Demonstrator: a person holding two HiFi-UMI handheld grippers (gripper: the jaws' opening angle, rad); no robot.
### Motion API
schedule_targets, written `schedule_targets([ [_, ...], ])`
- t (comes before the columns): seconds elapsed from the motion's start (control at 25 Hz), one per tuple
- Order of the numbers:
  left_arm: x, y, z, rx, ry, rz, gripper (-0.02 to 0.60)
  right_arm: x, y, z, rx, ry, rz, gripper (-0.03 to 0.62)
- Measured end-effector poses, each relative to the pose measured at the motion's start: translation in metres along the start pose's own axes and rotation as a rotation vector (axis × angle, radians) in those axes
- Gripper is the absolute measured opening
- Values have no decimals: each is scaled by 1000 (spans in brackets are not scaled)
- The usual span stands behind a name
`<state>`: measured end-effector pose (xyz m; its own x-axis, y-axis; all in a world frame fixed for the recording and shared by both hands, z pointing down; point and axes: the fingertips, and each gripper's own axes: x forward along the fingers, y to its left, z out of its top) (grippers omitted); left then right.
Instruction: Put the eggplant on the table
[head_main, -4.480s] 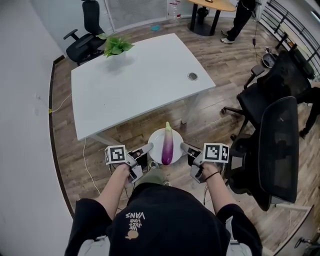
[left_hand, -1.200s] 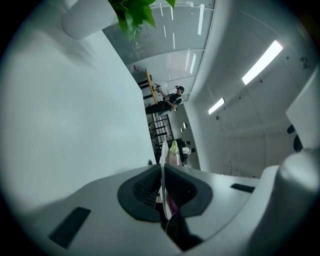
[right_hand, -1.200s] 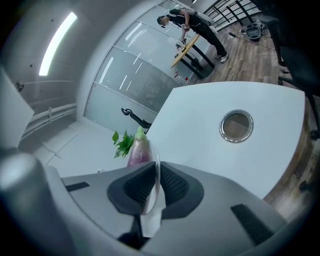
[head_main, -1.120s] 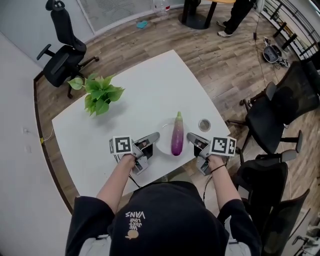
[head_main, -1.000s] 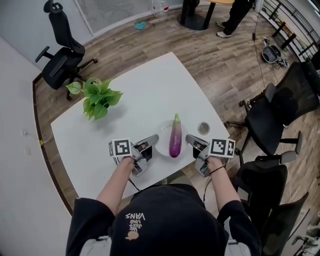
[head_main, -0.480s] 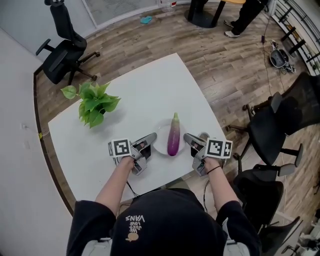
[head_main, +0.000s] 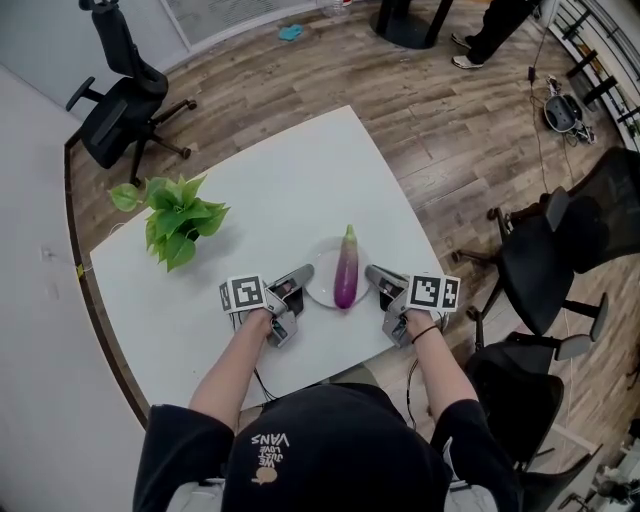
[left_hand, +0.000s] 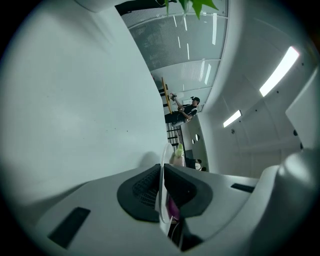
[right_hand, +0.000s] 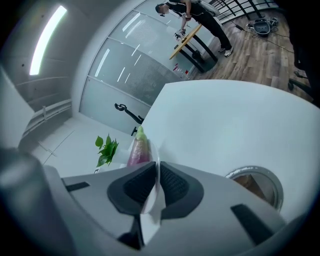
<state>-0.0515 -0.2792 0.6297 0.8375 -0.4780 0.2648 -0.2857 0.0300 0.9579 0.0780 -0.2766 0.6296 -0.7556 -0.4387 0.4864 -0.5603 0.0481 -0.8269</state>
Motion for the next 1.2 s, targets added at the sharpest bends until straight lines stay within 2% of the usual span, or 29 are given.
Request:
schedule_targets([
  [0.24,6,4,-1,-48,6,44,25,4,-12,0,47,37,-24,38],
  [0.64,-1,9,-2,-99,4,58,26,11,-16,-4,64,67,-37,38],
  [1.2,-22,13,-5,-52,22,120,78,17,-12,-10,53,95,-66,38],
])
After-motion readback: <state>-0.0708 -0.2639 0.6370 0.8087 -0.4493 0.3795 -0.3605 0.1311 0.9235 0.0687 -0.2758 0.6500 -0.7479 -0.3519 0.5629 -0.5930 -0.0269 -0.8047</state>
